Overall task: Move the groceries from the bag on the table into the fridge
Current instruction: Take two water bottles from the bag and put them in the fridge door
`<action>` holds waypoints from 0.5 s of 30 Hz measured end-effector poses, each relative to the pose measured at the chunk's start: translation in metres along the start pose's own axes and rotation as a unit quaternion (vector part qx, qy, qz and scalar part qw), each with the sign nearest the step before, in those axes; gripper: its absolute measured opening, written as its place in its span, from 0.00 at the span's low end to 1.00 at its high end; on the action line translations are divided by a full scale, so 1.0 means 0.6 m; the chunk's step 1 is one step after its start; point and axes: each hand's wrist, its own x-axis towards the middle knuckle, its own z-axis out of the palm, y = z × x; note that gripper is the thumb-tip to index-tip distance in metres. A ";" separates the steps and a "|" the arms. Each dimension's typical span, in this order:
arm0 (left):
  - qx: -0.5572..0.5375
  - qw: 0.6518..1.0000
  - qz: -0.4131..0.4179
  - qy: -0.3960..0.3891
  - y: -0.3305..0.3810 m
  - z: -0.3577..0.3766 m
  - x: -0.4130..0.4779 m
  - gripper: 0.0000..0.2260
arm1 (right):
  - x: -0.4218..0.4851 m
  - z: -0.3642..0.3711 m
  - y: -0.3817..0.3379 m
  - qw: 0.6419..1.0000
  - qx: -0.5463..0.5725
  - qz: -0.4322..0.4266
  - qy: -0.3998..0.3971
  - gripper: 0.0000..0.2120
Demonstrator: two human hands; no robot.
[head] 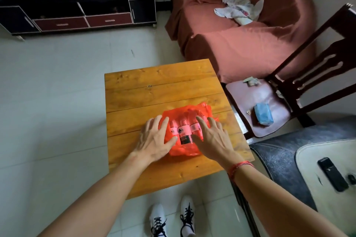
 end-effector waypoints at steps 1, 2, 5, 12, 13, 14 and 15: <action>-0.006 1.000 -0.004 -0.005 0.004 0.009 0.010 0.34 | 0.014 0.005 0.004 1.000 0.001 -0.003 -0.008 0.35; -0.014 1.000 -0.009 -0.012 0.008 0.019 0.019 0.33 | 0.027 0.011 0.007 1.000 0.001 -0.005 -0.018 0.35; -0.039 0.999 -0.023 -0.025 0.020 0.055 0.046 0.31 | 0.068 0.034 0.017 0.999 0.010 -0.002 -0.045 0.36; -0.047 0.996 -0.028 -0.069 0.020 0.140 0.124 0.26 | 0.167 0.095 0.035 0.994 0.041 0.010 -0.099 0.36; -0.045 0.995 -0.029 -0.082 0.019 0.153 0.134 0.26 | 0.180 0.102 0.038 0.993 0.045 0.011 -0.108 0.36; -0.046 0.994 -0.034 -0.095 0.017 0.164 0.145 0.27 | 0.193 0.110 0.041 0.992 0.047 0.013 -0.118 0.37; -0.050 0.992 -0.041 -0.108 0.015 0.174 0.157 0.28 | 0.207 0.119 0.044 0.990 0.050 0.015 -0.129 0.37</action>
